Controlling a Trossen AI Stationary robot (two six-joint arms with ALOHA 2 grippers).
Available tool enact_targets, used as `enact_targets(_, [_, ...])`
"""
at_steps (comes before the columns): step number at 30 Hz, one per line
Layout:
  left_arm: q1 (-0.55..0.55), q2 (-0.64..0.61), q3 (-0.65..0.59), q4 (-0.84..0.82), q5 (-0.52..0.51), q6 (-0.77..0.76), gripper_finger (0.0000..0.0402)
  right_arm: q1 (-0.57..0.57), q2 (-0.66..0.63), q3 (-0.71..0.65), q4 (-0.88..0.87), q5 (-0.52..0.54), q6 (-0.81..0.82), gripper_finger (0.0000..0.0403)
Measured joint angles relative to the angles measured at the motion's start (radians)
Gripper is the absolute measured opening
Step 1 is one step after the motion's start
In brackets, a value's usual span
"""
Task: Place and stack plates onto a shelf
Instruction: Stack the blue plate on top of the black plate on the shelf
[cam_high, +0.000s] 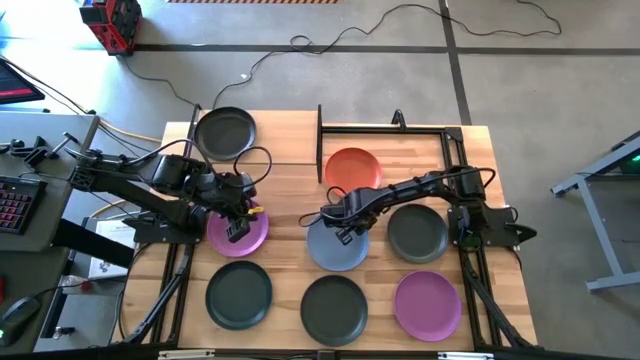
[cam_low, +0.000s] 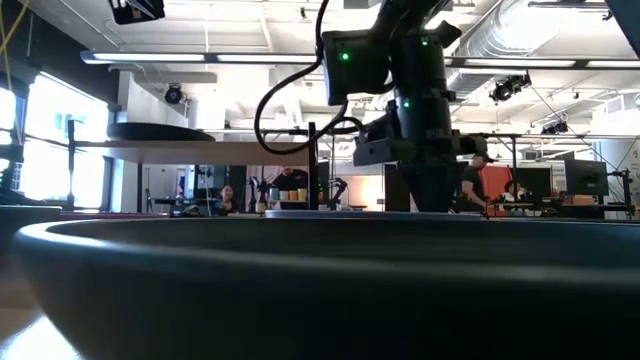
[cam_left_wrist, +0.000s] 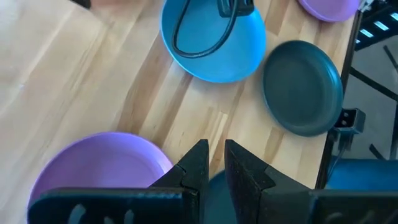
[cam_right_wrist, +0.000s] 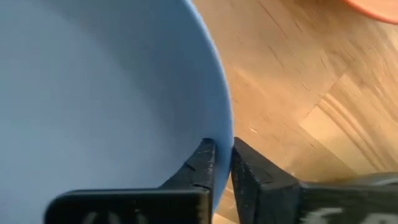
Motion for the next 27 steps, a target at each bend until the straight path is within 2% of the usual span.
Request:
enact_targets(14, [0.0,0.0,0.0,-0.004,-0.001,0.016,0.0042,0.01,-0.048,0.034,-0.037,-0.073,0.004,0.0])
enact_targets(27, [0.0,0.0,0.0,-0.005,-0.025,0.019,0.0049,0.029,-0.062,0.242,-0.235,0.058,0.011,0.0001])
